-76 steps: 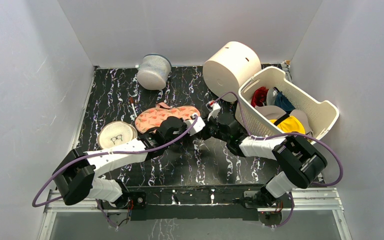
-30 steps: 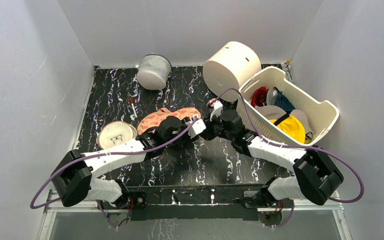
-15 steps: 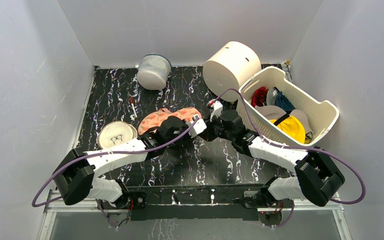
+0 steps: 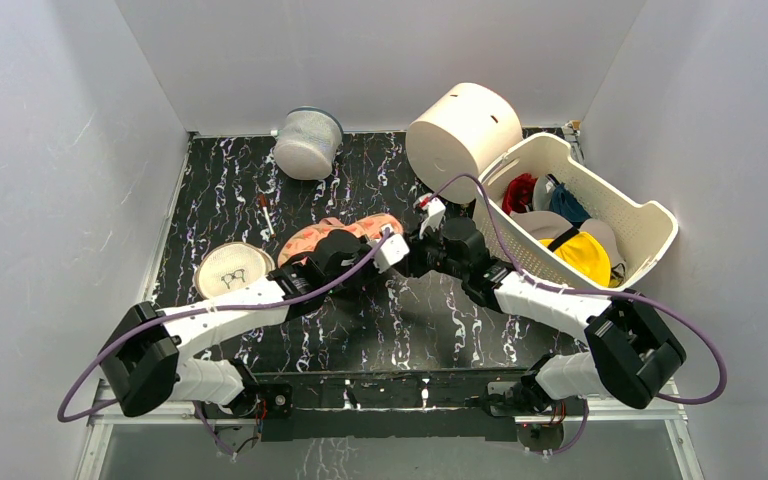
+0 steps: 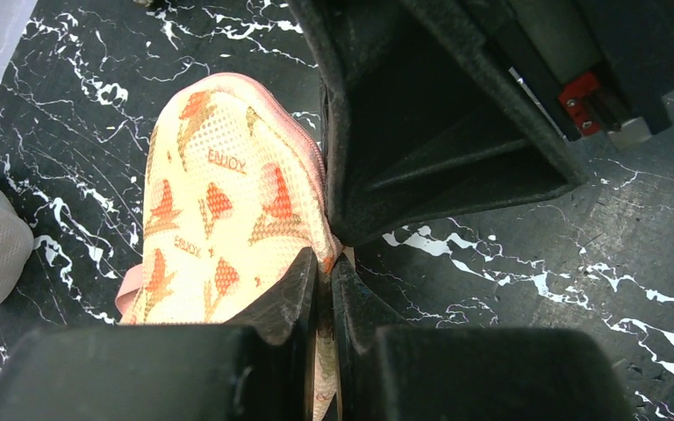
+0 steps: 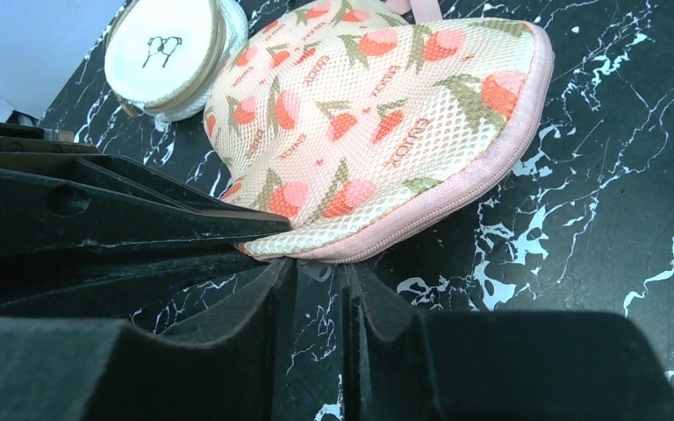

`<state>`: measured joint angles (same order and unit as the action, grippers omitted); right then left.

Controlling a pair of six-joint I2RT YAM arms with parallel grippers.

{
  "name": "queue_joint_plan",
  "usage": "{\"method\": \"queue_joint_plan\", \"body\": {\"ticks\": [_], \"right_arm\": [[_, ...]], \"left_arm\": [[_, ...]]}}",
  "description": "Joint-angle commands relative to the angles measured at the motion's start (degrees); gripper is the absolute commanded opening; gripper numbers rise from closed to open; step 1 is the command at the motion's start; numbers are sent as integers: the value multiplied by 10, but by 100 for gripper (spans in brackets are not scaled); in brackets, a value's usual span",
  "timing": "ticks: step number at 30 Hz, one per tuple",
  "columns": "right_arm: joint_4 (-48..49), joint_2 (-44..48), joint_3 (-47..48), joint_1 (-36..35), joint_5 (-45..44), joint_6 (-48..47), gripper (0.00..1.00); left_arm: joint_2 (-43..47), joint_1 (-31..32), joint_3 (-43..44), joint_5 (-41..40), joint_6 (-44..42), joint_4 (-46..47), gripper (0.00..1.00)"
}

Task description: Unzip the laundry bag and remove the bra

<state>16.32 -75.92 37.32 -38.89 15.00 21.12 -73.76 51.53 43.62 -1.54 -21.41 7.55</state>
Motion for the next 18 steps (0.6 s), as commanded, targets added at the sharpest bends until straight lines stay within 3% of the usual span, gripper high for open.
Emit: {"method": "queue_joint_plan", "body": {"ticks": [1,9,18], "right_arm": [[77,9,4,2,-15,1,26],[97,3,-5,2,-11,-5,24],[73,11,3,2,-28,-30,4]], "left_arm": [[35,5,9,33,9,18,0],[48,6,6,36,8,16,0],[57,6,2,33,4,15,0]]}}
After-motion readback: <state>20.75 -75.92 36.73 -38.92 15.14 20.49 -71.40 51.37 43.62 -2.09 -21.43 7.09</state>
